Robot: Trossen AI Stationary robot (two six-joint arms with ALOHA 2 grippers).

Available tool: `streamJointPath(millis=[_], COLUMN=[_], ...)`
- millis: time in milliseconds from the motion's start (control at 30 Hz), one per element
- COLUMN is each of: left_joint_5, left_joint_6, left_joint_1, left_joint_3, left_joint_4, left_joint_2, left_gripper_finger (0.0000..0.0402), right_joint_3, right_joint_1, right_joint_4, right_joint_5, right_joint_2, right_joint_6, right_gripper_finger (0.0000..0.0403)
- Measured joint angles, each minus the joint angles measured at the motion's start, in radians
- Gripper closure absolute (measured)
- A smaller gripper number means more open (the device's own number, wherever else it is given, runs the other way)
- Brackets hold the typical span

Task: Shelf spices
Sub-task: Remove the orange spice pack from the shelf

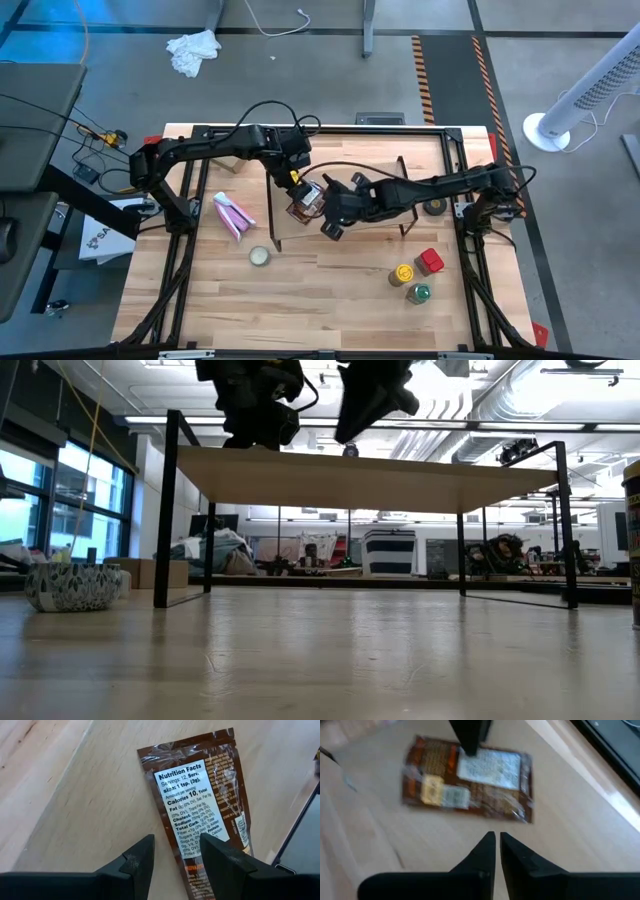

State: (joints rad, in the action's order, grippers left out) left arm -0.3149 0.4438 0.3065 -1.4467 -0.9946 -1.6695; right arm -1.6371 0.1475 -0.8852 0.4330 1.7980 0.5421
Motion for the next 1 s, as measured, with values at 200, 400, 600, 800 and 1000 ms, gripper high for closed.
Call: streamJointPath(millis=[200,400,600,800,1000], left_joint_5=[0.002,0.002,0.003,0.013,-0.001], left_joint_6=[0.017,0.017,0.017,0.017,0.017], left_joint_1=[-0.007,-0.03,-0.054,-0.057,-0.06], left_joint_3=[0.0,0.0,0.0,0.0,0.0], left_joint_4=[0.01,0.014,0.014,0.019,0.028], left_joint_2=[0.0,0.0,0.0,0.0,0.0], left_gripper_finger=[0.0245,0.0245,0.0245,0.0245,0.0245], right_joint_3=[0.0,0.0,0.107,0.145,0.145], right_joint_1=[-0.022,-0.051,-0.07,-0.066,-0.07], right_joint_4=[0.019,0.0,0.094,0.181,0.226], right_joint_5=[-0.009,-0.036,-0.178,-0.183,-0.183], right_joint_2=[-0.001,-0.001,-0.001,-0.004,-0.004], right_joint_6=[-0.006,-0.039,-0.083,-0.079,-0.083], right_gripper_finger=[0.04,0.0402,0.0402,0.0403,0.0403])
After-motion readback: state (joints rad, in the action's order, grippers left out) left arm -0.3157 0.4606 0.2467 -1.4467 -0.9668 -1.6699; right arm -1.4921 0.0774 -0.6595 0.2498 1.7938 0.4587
